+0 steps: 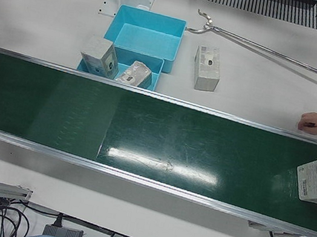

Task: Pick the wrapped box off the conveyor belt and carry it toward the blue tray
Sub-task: 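Move the right hand over the conveyor belt, palm open toward the belt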

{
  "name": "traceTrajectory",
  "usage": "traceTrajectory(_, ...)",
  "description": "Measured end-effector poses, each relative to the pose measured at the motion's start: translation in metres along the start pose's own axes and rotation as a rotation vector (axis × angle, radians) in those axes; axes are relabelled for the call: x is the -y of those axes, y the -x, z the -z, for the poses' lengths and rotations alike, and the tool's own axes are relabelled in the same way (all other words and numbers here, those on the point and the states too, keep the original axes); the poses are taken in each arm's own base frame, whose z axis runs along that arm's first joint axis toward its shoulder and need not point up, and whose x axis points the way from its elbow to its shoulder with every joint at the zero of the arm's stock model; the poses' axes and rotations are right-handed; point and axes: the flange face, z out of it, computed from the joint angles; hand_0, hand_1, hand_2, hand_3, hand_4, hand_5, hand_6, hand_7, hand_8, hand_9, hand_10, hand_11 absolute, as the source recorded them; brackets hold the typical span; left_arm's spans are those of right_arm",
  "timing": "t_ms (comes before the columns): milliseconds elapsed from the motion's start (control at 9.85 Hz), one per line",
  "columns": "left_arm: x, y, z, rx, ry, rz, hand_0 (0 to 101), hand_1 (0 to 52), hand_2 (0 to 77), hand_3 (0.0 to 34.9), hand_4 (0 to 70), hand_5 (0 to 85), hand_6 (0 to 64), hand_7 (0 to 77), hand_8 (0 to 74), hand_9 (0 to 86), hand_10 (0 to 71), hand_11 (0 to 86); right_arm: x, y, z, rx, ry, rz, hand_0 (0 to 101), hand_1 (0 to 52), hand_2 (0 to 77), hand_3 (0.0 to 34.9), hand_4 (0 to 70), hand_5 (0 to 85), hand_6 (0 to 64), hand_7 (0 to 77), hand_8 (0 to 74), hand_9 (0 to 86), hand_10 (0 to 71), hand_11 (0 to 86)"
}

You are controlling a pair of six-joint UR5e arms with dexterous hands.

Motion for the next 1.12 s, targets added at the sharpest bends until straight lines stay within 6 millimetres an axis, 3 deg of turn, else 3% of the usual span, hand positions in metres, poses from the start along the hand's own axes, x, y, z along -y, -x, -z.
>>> traceTrajectory(102, 0.0, 0.0, 0.0, 0.0, 0.0, 0.0, 0, 0.0, 0.5, 0.0, 0.0, 1.1, 0.0, 0.5, 0.0, 0.0, 0.5, 0.0, 0.002, -0.005, -0.003, -0.006, -0.001, 0.003, 47, 6.5, 6.5, 16.6, 13.6, 32.7, 4.4, 22.4, 0.0, 5.4, 0.0, 1.1)
traceTrajectory(203, 0.0, 0.0, 0.0, 0.0, 0.0, 0.0, 0, 0.0, 0.5, 0.0, 0.0, 1.1, 0.0, 0.5, 0.0, 0.0, 0.0, 0.0, 0.004, -0.009, -0.005, -0.01, -0.002, 0.003, 46, 9.8, 4.9, 19.5, 13.6, 32.2, 4.4, 21.8, 0.0, 5.4, 0.0, 1.1)
traceTrajectory(406, 0.0, 0.0, 0.0, 0.0, 0.0, 0.0, 0, 0.0, 0.5, 0.0, 0.0, 1.1, 0.0, 0.5, 0.0, 0.0, 0.0, 0.0, 0.008, -0.016, -0.011, -0.012, 0.036, -0.002, 46, 7.1, 6.0, 19.8, 9.8, 33.3, 3.3, 21.8, 0.0, 3.8, 0.0, 1.1)
traceTrajectory(609, 0.0, 0.0, 0.0, 0.0, 0.0, 0.0, 0, 0.0, 0.5, 0.0, 0.0, 1.1, 0.5, 0.0, 0.0, 0.0, 0.5, 0.0, 0.015, -0.02, -0.019, -0.007, 0.1, -0.014, 45, 9.3, 9.8, 15.3, 10.9, 33.8, 3.3, 20.2, 0.0, 3.8, 0.0, 1.1)
traceTrajectory(711, 0.0, 0.0, 0.0, 0.0, 0.0, 0.0, 0, 0.0, 0.5, 0.0, 0.0, 1.1, 0.5, 0.0, 0.0, 0.0, 0.5, 0.0, 0.015, -0.019, -0.021, -0.002, 0.116, -0.015, 45, 9.3, 9.8, 15.3, 12.0, 33.8, 3.3, 20.2, 0.0, 6.0, 0.0, 1.1)
traceTrajectory(812, 0.0, 0.0, 0.0, 0.0, 0.0, 0.0, 0, 0.0, 1.1, 0.0, 0.0, 1.1, 0.0, 0.0, 0.0, 0.0, 0.5, 0.0, 0.014, -0.016, -0.022, 0.002, 0.125, -0.016, 46, 12.5, 12.5, 12.1, 14.2, 34.9, 3.3, 20.7, 0.0, 6.0, 0.0, 1.1)
traceTrajectory(914, 0.0, 0.0, 0.0, 0.0, 0.0, 0.0, 0, 0.0, 1.1, 0.0, 0.0, 1.1, 0.0, 0.0, 0.0, 0.0, 0.5, 0.0, 0.014, -0.014, -0.023, 0.005, 0.129, -0.016, 46, 12.5, 12.5, 12.1, 14.2, 34.9, 3.3, 20.7, 0.0, 6.0, 0.0, 1.1)
traceTrajectory(1015, 0.0, 0.0, 0.0, 0.0, 0.0, 0.0, 0, 0.0, 0.5, 0.0, 0.0, 1.1, 0.0, 0.0, 0.0, 0.0, 0.0, 0.0, 0.014, -0.014, -0.023, 0.006, 0.131, -0.016, 47, 12.0, 15.3, 8.1, 26.7, 37.1, 10.4, 30.5, 6.5, 14.2, 0.0, 1.1)
traceTrajectory(1117, 0.0, 0.0, 0.0, 0.0, 0.0, 0.0, 0, 0.0, 1.1, 0.0, 0.0, 1.1, 0.5, 0.0, 0.0, 0.0, 0.0, 0.0, 0.013, -0.014, -0.024, 0.006, 0.132, -0.017, 47, 12.0, 15.3, 8.1, 26.7, 37.1, 10.4, 30.5, 6.5, 14.2, 0.0, 1.1)
